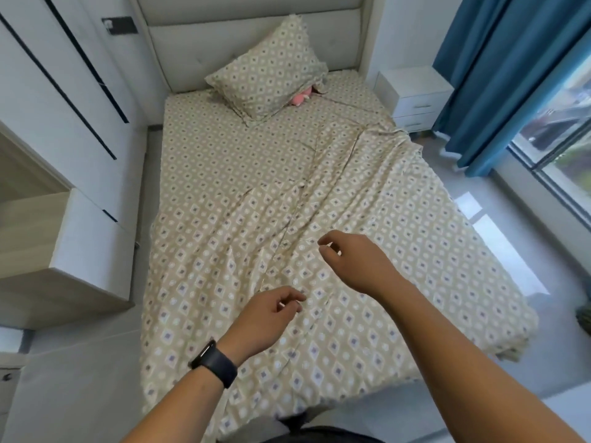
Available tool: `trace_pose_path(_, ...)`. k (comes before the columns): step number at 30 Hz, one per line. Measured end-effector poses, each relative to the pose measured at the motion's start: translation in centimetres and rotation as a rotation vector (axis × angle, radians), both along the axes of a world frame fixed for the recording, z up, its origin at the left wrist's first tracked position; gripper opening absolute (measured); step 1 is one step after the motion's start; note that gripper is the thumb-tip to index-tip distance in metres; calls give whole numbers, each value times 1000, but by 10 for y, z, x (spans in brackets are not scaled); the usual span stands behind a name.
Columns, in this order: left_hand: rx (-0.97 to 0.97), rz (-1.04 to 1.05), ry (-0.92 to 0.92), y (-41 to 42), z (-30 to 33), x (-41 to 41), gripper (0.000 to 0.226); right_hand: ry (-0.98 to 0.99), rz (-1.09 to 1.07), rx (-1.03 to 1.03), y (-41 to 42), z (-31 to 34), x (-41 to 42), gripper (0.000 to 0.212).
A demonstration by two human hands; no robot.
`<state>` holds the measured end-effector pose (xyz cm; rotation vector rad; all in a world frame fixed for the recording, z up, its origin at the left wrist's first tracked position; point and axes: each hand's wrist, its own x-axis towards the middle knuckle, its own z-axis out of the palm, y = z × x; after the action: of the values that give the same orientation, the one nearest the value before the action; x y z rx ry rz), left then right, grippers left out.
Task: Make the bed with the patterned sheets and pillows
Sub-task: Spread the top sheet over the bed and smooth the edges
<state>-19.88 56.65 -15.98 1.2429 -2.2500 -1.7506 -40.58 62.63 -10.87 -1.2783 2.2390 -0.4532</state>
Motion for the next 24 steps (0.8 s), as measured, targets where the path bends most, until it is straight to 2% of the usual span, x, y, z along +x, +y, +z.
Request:
trace_pose_path(6,8,-75,45,8,7,-31,22,-44,-42,64,42,-8,3,28)
trace_pose_path(11,7,-132,54,27,5,-71,23,-11,-65,136,84,-6,-32,30)
trace_pose_path(14,19,-191,41,48,5,-90,22,-15,-130,80,100,-8,-58,29)
trace_pose_path(17,-12,-216,8,54,7,-115,21,-18,-89,47,100,-7,-83,29)
trace_pose_path(24,-110,-52,14,83,12,-247,23,11,72,-2,124,-9,-214,30)
